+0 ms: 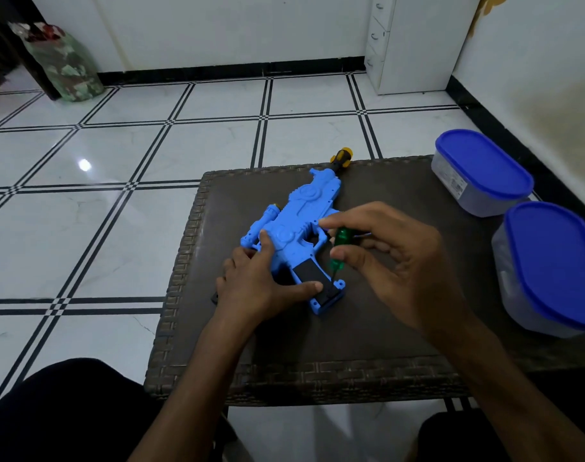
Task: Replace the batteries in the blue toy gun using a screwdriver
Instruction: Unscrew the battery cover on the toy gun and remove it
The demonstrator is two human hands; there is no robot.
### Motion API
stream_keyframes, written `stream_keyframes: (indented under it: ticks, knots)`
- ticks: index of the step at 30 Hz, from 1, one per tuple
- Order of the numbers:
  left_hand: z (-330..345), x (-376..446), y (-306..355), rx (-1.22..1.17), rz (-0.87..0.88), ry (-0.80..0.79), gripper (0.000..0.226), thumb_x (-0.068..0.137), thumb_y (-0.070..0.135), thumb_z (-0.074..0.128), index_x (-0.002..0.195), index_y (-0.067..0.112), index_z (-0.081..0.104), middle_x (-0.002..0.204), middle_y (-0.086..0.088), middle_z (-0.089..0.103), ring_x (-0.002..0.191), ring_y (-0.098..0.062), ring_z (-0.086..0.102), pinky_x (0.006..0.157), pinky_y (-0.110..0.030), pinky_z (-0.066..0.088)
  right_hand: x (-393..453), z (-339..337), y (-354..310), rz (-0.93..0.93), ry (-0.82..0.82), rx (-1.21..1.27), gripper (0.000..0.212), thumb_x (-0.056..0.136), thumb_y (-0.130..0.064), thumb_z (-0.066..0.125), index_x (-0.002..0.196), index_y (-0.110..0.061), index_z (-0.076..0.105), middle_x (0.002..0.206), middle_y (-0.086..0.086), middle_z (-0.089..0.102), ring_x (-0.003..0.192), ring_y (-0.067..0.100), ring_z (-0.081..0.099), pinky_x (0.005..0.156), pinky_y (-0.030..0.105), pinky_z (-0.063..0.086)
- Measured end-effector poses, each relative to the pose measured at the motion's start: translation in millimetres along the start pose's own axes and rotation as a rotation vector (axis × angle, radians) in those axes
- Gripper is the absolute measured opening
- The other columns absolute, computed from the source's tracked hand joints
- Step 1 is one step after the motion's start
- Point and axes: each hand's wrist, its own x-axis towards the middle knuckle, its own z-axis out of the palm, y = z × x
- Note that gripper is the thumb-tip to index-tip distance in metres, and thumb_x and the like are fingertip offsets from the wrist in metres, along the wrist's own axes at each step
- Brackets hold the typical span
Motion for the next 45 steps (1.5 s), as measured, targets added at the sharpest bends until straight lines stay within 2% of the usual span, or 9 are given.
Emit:
stream_keyframes:
  ticks: [12,19,24,26,29,33,35,41,45]
  knots:
    - [-6,-3,13,0.023,-0.043,-0.106,0.135,0.062,0.073,0.071,0.154,0.024,-0.014,0.158,-0.015,0.006,0.146,-0.033,0.007,0.114,-0.048,0.018,2,-1,-1,-0.034,-0.039,-0.075,0.024,0.088,-0.001,0.068,0.111,-0.004,0.072,0.105,0.002,0.069,0.098,0.012,0.066,0.083,0.026,0.054]
    - [-4,-3,15,-0.002,-0.044,-0.100,0.134,0.063,0.071,0.073,0.154,0.023,-0.013,0.158,-0.016,0.006,0.147,-0.033,0.006,0.115,-0.049,0.017,-3,4,-7,0.040,-0.067,0.022,0.037,0.089,0.009,0.063,0.120,-0.012,0.066,0.115,-0.002,0.071,0.108,0.009,0.068,0.088,0.034,0.058]
    - [-5,-4,15,-0.003,-0.039,-0.095,0.133,0.064,0.068,0.073,0.154,0.022,-0.013,0.158,-0.018,0.006,0.146,-0.034,0.007,0.114,-0.049,0.018,-3,5,-11,0.003,-0.077,0.007,0.025,0.086,-0.003,0.071,0.111,-0.008,0.073,0.114,0.003,0.070,0.111,0.012,0.066,0.091,0.032,0.055]
    - [-6,-5,16,-0.006,-0.040,-0.099,0.132,0.065,0.068,0.073,0.154,0.022,-0.013,0.158,-0.018,0.006,0.146,-0.034,0.007,0.114,-0.050,0.018,-2,7,-10,0.004,-0.061,-0.031,0.022,0.084,-0.015,0.077,0.106,-0.011,0.075,0.108,0.005,0.066,0.104,0.014,0.065,0.087,0.033,0.054]
    - [-5,-6,16,-0.002,-0.047,-0.097,0.132,0.064,0.071,0.072,0.154,0.022,-0.012,0.157,-0.018,0.008,0.145,-0.034,0.009,0.113,-0.049,0.019,0,8,-7,0.007,-0.025,-0.041,0.016,0.082,-0.012,0.078,0.098,-0.012,0.075,0.098,0.006,0.064,0.093,0.018,0.067,0.079,0.037,0.054]
    - [-5,-5,16,-0.006,-0.048,-0.092,0.131,0.065,0.070,0.072,0.154,0.022,-0.012,0.157,-0.018,0.008,0.146,-0.033,0.008,0.113,-0.050,0.018,-2,8,-11,0.077,-0.024,0.058,0.034,0.085,-0.003,0.074,0.117,-0.014,0.067,0.103,0.002,0.071,0.100,0.012,0.070,0.086,0.027,0.057]
    - [-5,-5,16,-0.012,-0.046,-0.091,0.131,0.065,0.070,0.072,0.154,0.023,-0.012,0.158,-0.018,0.006,0.146,-0.033,0.007,0.113,-0.050,0.018,-3,8,-12,0.095,-0.032,0.085,0.033,0.087,-0.001,0.071,0.117,-0.012,0.065,0.108,0.000,0.072,0.105,0.008,0.069,0.089,0.023,0.056]
    - [-5,-5,15,-0.015,-0.046,-0.092,0.131,0.065,0.069,0.072,0.154,0.024,-0.014,0.158,-0.019,0.005,0.147,-0.035,0.006,0.114,-0.051,0.017,-1,7,-11,0.042,-0.038,0.000,0.024,0.085,-0.017,0.075,0.108,-0.009,0.073,0.110,0.006,0.062,0.103,0.020,0.065,0.083,0.036,0.056]
    - [-5,-6,15,-0.007,-0.045,-0.093,0.131,0.065,0.072,0.070,0.154,0.023,-0.014,0.159,-0.018,0.004,0.147,-0.035,0.006,0.115,-0.049,0.017,-1,7,-12,0.063,0.006,0.020,0.032,0.084,-0.009,0.076,0.116,-0.009,0.069,0.103,0.005,0.064,0.096,0.016,0.067,0.084,0.029,0.057]
